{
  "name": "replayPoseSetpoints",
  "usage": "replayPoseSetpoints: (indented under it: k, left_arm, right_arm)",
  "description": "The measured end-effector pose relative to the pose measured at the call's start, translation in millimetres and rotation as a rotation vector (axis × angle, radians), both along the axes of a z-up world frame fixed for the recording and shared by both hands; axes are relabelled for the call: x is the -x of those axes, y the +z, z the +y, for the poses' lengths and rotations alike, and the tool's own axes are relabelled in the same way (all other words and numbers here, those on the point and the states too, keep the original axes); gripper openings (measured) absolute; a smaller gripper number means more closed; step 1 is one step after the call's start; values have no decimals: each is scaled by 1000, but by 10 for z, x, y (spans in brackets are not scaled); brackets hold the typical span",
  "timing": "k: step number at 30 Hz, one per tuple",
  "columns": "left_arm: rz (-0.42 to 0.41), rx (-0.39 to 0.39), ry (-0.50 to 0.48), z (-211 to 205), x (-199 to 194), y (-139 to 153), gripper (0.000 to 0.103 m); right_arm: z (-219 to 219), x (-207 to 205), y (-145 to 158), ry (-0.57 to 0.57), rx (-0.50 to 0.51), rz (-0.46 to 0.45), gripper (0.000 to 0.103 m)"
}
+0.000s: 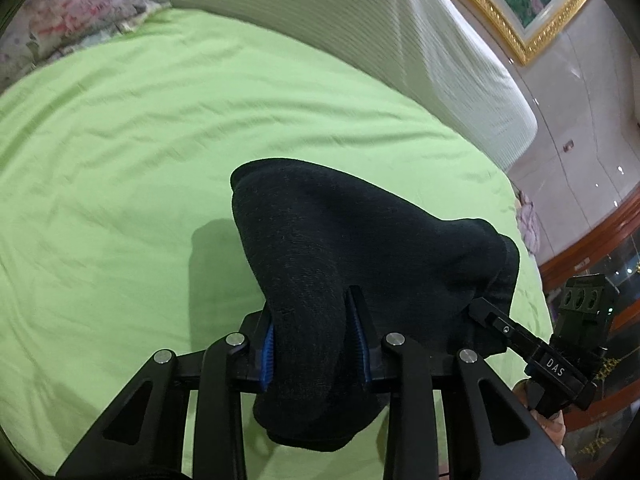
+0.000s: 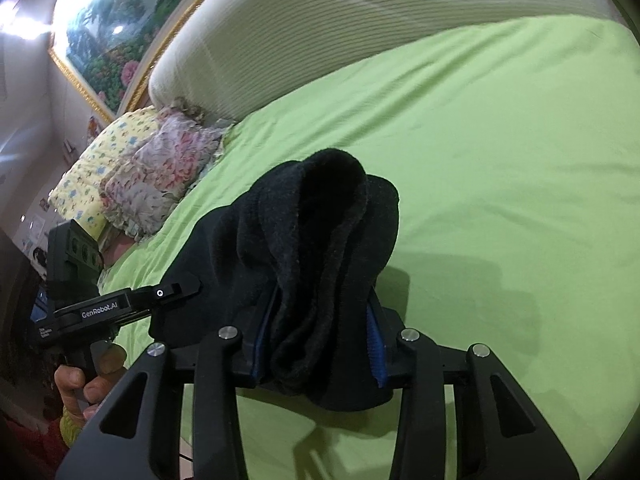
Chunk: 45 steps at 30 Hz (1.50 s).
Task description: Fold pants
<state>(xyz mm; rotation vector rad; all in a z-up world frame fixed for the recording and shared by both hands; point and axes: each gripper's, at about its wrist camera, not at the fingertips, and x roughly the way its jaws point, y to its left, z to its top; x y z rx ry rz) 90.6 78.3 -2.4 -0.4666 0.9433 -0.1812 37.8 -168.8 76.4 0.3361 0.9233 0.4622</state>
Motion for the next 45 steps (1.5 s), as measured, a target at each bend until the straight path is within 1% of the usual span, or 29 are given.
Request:
replayPoseSetpoints:
  k: [8, 17, 20, 23, 28, 35, 41, 45]
  left_arm:
    - [-19, -35, 91, 491, -157, 78, 31]
    - [-45, -90, 167, 984, -545, 143, 31]
    - [-55, -116, 185, 1093, -693, 168, 31]
    - [-58, -123, 203, 1220, -808, 156, 31]
    - [-59, -136, 226, 1356, -948, 121, 31]
    - [-55, -164, 238, 1442, -1051, 24, 31]
    - [-34, -144, 246, 1510, -1066, -111, 31]
    - [-31, -142, 248, 1529, -1057, -173, 32]
  right_arm:
    - [535, -414, 63, 83, 22, -37, 41]
    - [1036, -964, 54, 139, 36, -66, 41]
    - [1153, -1135, 31, 150, 33, -68, 41]
    - [1258, -1293, -5, 160, 29, -64, 41]
    - [1394, -1491, -65, 180, 29, -61, 41]
    - [1511, -1612, -166, 189, 46, -57, 41]
    - [1534, -1660, -266, 196, 57, -42, 42]
    - [1520, -1692, -314, 198, 60, -36, 44]
